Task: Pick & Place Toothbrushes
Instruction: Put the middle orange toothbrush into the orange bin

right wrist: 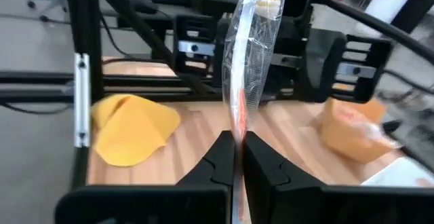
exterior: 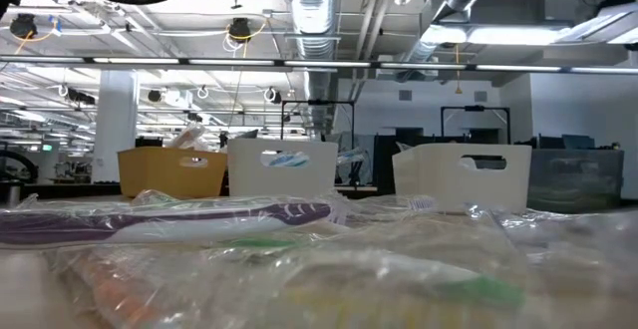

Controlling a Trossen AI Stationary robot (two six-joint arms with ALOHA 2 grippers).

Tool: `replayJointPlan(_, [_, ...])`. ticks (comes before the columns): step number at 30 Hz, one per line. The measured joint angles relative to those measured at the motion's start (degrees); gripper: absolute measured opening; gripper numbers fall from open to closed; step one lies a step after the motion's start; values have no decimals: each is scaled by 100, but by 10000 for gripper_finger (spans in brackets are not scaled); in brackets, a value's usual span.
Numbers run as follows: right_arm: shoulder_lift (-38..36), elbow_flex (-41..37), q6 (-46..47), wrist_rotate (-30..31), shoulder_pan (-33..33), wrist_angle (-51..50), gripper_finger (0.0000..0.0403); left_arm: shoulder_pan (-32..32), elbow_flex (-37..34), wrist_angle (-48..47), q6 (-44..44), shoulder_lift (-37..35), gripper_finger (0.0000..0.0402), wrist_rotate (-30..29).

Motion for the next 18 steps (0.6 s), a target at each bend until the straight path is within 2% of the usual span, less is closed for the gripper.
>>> replayJointPlan(8, [-13, 8, 57, -65, -154, 4, 5, 3, -1, -2, -136, 0, 136, -69])
replayJointPlan(12, [-13, 8, 57, -69, -161, -101, 5, 2, 0, -104, -133, 0, 136, 231])
replayJointPlan(18, [-13, 8, 39, -69, -194, -122, 5, 2, 1, -160, -121, 0, 136, 270])
